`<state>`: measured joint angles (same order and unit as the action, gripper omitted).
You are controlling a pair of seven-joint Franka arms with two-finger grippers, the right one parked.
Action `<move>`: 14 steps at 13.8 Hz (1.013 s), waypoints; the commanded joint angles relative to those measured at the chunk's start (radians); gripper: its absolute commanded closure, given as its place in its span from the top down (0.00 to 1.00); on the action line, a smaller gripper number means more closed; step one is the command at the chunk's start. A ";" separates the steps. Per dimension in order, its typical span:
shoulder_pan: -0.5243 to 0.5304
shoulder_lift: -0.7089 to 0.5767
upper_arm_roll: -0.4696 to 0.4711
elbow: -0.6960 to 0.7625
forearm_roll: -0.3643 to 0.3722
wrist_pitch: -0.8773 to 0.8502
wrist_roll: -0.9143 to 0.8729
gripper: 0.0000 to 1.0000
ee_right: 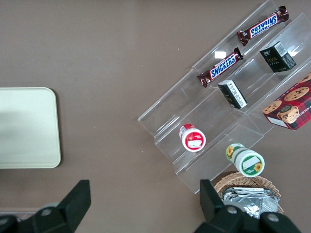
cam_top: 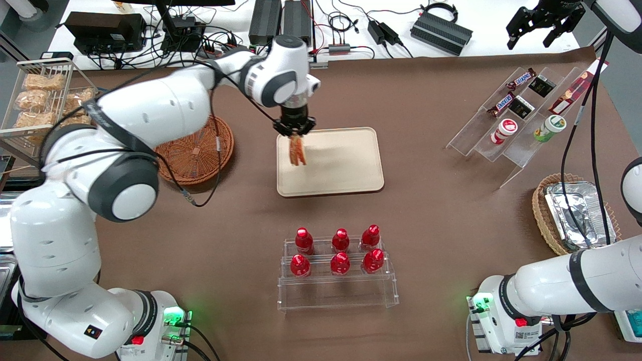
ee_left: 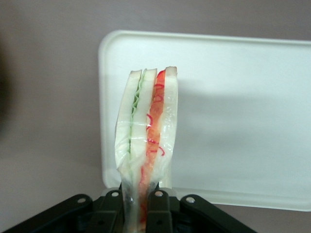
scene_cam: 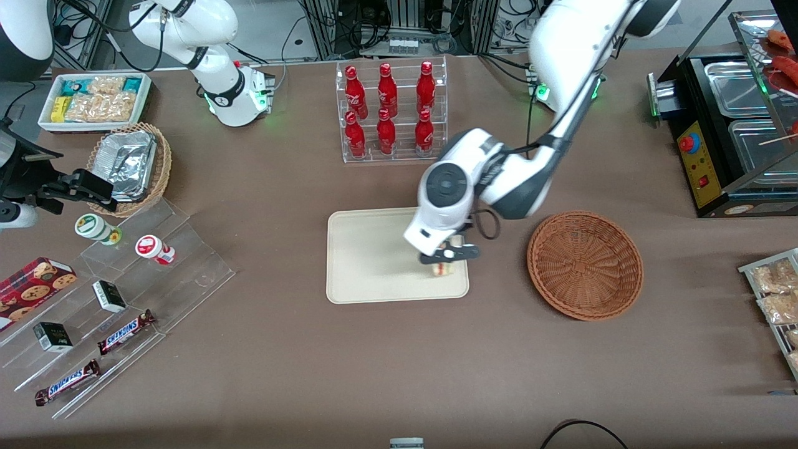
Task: Place sandwich from basket to tray
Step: 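Lower the sandwich onto the cream tray and open the left gripper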
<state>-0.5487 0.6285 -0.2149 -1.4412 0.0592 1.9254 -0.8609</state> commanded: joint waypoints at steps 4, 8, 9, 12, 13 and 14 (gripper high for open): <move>-0.128 0.203 0.015 0.255 0.016 -0.011 -0.134 0.00; -0.138 0.235 0.017 0.288 0.018 0.000 -0.147 0.00; -0.138 0.238 0.019 0.288 0.018 0.001 -0.148 0.00; -0.138 0.260 0.019 0.288 0.053 0.017 -0.177 0.00; -0.140 0.260 0.019 0.286 0.057 0.029 -0.191 0.00; -0.140 0.264 0.017 0.285 0.056 0.036 -0.205 0.00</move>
<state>-0.6737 0.8692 -0.2032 -1.1890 0.0946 1.9492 -1.0183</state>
